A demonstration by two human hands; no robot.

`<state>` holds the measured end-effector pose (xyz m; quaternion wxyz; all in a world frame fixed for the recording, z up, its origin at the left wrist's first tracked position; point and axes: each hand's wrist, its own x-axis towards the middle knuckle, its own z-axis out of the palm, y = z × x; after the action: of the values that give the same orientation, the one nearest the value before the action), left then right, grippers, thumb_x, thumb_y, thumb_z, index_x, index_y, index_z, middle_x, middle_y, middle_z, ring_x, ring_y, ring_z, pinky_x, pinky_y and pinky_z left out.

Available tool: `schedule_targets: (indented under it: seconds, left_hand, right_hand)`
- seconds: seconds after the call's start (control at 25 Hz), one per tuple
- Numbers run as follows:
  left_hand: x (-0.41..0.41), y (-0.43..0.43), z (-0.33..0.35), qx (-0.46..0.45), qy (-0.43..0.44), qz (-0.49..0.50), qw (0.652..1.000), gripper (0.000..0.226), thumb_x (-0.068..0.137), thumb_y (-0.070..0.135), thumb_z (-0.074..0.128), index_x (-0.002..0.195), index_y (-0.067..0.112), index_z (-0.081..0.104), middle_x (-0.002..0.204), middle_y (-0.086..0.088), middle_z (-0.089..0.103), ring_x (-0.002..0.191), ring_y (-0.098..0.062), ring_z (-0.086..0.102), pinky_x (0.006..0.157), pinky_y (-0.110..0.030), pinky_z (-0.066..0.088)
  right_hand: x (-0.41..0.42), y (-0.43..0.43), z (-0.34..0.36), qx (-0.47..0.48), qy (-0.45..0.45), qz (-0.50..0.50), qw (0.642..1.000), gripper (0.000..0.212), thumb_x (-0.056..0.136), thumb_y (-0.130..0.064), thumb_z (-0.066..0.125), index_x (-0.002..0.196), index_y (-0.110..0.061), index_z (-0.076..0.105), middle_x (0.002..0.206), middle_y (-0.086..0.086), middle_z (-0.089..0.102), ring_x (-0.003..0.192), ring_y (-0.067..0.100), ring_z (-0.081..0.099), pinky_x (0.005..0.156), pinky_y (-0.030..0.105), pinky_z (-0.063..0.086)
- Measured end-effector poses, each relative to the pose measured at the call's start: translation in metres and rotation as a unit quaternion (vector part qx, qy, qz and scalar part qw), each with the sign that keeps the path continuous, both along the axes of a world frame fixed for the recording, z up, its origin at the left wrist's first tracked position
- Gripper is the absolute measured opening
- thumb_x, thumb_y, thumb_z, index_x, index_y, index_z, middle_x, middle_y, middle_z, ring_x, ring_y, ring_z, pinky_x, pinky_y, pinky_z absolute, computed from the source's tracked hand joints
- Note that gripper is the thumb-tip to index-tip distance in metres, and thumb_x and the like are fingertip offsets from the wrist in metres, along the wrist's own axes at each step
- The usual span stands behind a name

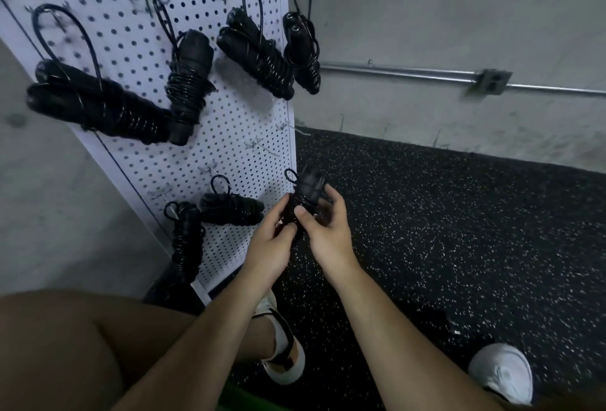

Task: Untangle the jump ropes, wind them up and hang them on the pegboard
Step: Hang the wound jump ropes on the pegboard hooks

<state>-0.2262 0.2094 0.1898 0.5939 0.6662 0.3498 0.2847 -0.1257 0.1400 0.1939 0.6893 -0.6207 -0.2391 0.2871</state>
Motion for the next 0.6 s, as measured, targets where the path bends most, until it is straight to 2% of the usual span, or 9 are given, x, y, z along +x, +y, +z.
schedule_targets:
  seconds: [0.08,0.2,0.28,0.44,0.6]
  left_hand:
    - [0.000,0.011,0.004,0.022,0.009,0.002,1.000,0.056,0.102,0.016,0.054,0.141,0.055,0.046,0.131,0.045,0.045,0.127,0.022,0.039,0.116,-0.025,0.033]
    - [0.001,0.029,0.004,0.060,0.017,-0.003,0.998,0.058,0.102,0.017,0.055,0.135,0.064,0.045,0.150,0.028,0.044,0.140,0.006,0.038,0.121,-0.036,0.032]
    - [0.003,0.039,0.003,0.069,0.026,-0.004,0.997,0.055,0.103,0.018,0.054,0.141,0.057,0.045,0.154,0.020,0.044,0.141,0.000,0.039,0.121,-0.038,0.033]
    - [0.010,0.051,0.007,0.096,0.036,-0.005,0.995,0.052,0.104,0.014,0.052,0.149,0.039,0.044,0.154,0.016,0.045,0.142,-0.001,0.039,0.121,-0.030,0.031]
    - [0.013,0.065,0.002,0.107,0.053,0.000,0.993,0.053,0.105,0.012,0.049,0.151,0.036,0.042,0.155,0.015,0.043,0.142,0.000,0.037,0.119,-0.021,0.029]
  right_hand:
    - [0.000,0.013,0.002,0.006,-0.002,-0.003,1.000,0.066,0.090,-0.019,0.076,0.145,-0.033,0.042,0.129,-0.012,0.060,0.102,-0.007,0.065,0.091,0.018,0.052]
    - [0.001,0.029,0.000,0.020,0.008,-0.010,1.000,0.066,0.090,-0.017,0.076,0.144,-0.033,0.042,0.131,-0.008,0.060,0.102,-0.006,0.065,0.086,0.015,0.051]
    - [0.001,0.039,-0.002,0.028,0.015,-0.010,0.999,0.065,0.091,-0.015,0.074,0.144,-0.031,0.041,0.131,-0.006,0.059,0.099,-0.010,0.065,0.081,0.011,0.051]
    - [0.008,0.057,-0.006,0.030,0.030,-0.016,0.999,0.063,0.091,-0.018,0.074,0.142,-0.034,0.042,0.132,-0.006,0.058,0.095,-0.015,0.063,0.076,0.007,0.049]
    - [0.010,0.073,-0.015,0.020,0.042,-0.024,0.999,0.061,0.091,-0.015,0.073,0.140,-0.033,0.042,0.123,-0.013,0.055,0.086,-0.024,0.059,0.070,0.004,0.047]
